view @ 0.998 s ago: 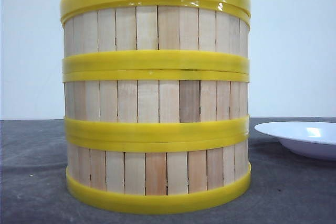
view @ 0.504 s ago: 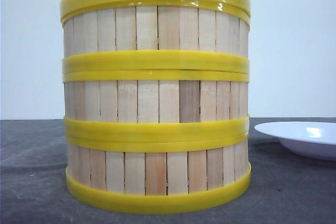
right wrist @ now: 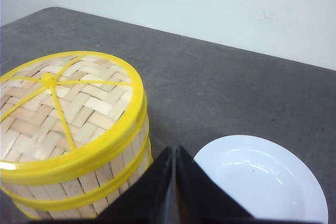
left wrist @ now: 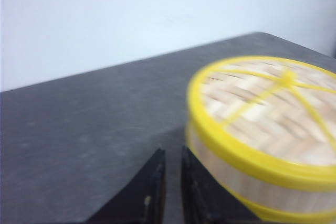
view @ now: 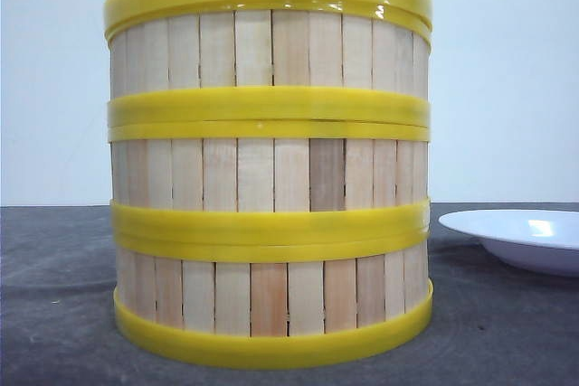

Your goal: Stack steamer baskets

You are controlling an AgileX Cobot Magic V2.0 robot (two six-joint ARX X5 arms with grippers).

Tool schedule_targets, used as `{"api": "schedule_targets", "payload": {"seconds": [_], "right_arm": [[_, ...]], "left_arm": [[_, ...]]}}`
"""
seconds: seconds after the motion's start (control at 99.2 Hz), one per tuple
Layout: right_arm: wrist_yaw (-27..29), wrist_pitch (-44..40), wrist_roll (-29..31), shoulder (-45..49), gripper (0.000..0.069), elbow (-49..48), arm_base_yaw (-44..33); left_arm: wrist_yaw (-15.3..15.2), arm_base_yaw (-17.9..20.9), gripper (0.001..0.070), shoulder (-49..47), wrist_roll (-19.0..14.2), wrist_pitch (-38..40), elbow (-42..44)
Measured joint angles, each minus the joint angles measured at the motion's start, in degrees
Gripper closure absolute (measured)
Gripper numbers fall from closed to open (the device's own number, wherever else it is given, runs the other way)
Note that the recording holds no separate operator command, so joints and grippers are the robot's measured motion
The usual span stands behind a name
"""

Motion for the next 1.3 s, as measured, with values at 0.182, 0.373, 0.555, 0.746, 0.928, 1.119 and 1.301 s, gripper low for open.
{"api": "schedule_targets", "payload": {"seconds": [0.182,0.373,0.555,0.746,0.928,1.119,1.301], "right_arm": [[0.0,0.0,0.0,0.0,0.0685,0.0,0.0],[0.0,0.0,0.0,0.0,0.0685,0.0,0.0],[0.0,0.0,0.0,0.0,0.0685,0.0,0.0],[0.0,0.0,0.0,0.0,0.0685,0.0,0.0],[0.0,0.0,0.0,0.0,0.0685,0.0,0.0],[0.0,0.0,0.0,0.0,0.0685,0.0,0.0],[0.0,0.1,0.0,0.0,0.0685,0.0,0.0]], "left_arm": [[-1.2,8.2,0.0682,-1.4,0.0,6.9,-7.7],[-4.3,13.2,0.0682,-6.0,-0.2,15.6,-19.5],[-6.3,15.3,0.0682,-11.4,-0.2,18.6,-28.8],[-6.4,16.2,0.0682,-16.2,-0.2,18.1,-34.1],[-6.6,16.2,0.0682,-17.1,-0.2,18.5,-37.2],[-9.2,16.2,0.0682,-17.2,-0.2,19.3,-37.5],[-9.2,16.2,0.0682,-17.2,-0.2,19.5,-37.6]]}}
